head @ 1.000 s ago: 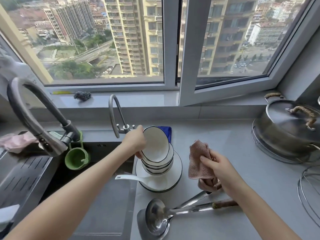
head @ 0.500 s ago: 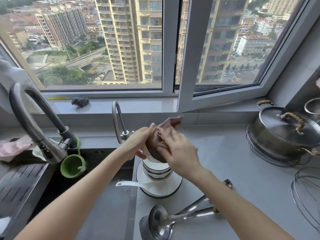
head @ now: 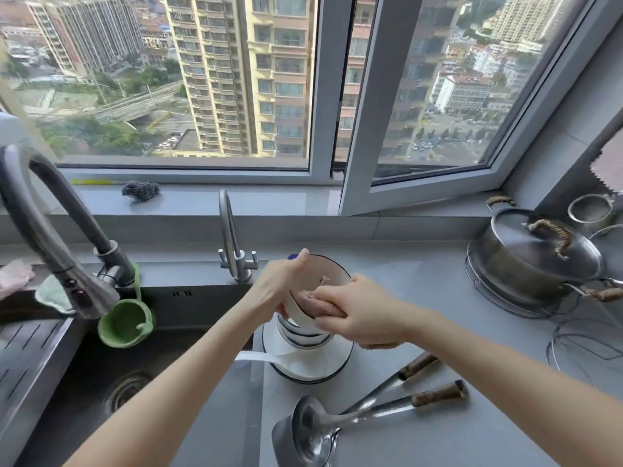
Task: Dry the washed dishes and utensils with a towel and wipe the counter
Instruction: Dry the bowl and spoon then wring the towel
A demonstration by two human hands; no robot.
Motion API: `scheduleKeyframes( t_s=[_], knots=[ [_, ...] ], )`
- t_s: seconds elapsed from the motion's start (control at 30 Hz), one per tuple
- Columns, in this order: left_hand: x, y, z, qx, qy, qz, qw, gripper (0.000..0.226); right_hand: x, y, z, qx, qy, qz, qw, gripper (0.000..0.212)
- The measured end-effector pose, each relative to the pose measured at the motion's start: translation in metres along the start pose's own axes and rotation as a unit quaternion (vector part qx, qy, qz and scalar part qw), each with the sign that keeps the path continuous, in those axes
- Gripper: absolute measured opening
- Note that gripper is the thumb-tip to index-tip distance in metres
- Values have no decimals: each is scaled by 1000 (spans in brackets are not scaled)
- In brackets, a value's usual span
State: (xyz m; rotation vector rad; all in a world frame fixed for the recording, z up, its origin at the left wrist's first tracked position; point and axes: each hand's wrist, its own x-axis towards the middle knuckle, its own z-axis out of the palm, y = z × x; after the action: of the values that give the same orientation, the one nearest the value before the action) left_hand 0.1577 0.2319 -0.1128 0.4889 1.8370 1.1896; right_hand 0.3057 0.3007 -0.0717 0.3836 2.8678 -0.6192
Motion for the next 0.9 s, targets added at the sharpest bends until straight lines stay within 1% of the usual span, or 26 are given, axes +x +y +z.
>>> scheduleKeyframes(
  t_s=[0.03, 0.07, 0.1, 0.13, 0.17, 0.2, 0.23, 0.27, 0.3, 0.33, 0.37, 0.4, 0.43, 0.47, 0.5, 0.57, 0.63, 0.7, 0.73, 0.77, 0.8, 0.83, 0.87, 0.9],
  knots=[
    [0, -3, -1, -6, -17, 12, 1000, 60, -2, 1, -2, 95, 26, 18, 995, 9],
    [-2, -4, -2, -11, -35, 30, 999, 60, -3, 4, -6, 190, 65, 39, 979, 8],
    [-2, -5, -3, -13, -48, 48, 998, 62, -4, 7, -13, 271, 100, 63, 955, 8],
    [-3, -4, -5, -8, -60, 71, 996, 63, -5, 10, -22, 334, 121, 87, 931, 12],
    [-6, -2, -7, 1, -67, 93, 993, 64, -5, 13, -31, 381, 129, 107, 909, 22],
    [-7, 0, -8, 7, -72, 110, 991, 62, -3, 14, -39, 386, 132, 133, 903, 34],
    [-10, 4, -9, 4, -74, 119, 990, 57, -2, 15, -44, 325, 153, 156, 920, 47],
    [-10, 6, -9, 0, -72, 128, 989, 51, 1, 16, -43, 212, 203, 176, 940, 56],
    [-12, 9, -9, -3, -68, 139, 988, 45, 3, 16, -39, 92, 283, 183, 937, 57],
    [-13, 10, -8, -4, -67, 152, 986, 41, 4, 15, -32, 0, 364, 152, 919, 48],
    [-13, 9, -7, -10, -73, 164, 984, 40, 4, 12, -21, -52, 419, 92, 902, 33],
    [-12, 7, -6, -22, -82, 168, 982, 41, 2, 12, -9, -75, 432, 17, 899, 18],
    [-12, 5, -6, -42, -89, 166, 981, 43, -2, 14, 4, -93, 409, -55, 906, 17],
    [-13, 4, -6, -60, -94, 158, 981, 44, -6, 19, 15, -110, 355, -109, 922, 26],
    [-14, 3, -7, -74, -97, 150, 981, 45, -9, 24, 20, -125, 293, -134, 938, 37],
    [-14, 0, -9, -72, -110, 157, 979, 44, -10, 30, 21, -142, 188, -128, 963, 55],
    [-16, 0, -7, -46, -138, 178, 973, 43, -3, 25, 19, -180, 114, -104, 971, 68],
    [-14, -3, -3, -39, -141, 175, 974, 44, 3, 16, 19, -172, 50, -80, 981, 75],
    [-12, -5, -2, -44, -132, 154, 978, 49, 3, 12, 20, -136, 17, -71, 988, 75],
    [-9, -8, -1, -54, -116, 129, 983, 58, 1, 6, 17, -64, -18, -65, 996, 69],
    [-7, -12, 1, -68, -101, 107, 987, 62, -2, 2, 13, 40, -54, -48, 997, 60],
    [-6, -15, 4, -88, -87, 92, 988, 64, -6, -2, 12, 171, -78, -25, 982, 53],
    [-6, -17, 7, -106, -79, 85, 988, 66, -10, -5, 11, 303, -81, -5, 950, 53],
    [-5, -19, 9, -119, -73, 83, 987, 69, -13, -7, 11, 401, -71, 4, 913, 58]
  ],
)
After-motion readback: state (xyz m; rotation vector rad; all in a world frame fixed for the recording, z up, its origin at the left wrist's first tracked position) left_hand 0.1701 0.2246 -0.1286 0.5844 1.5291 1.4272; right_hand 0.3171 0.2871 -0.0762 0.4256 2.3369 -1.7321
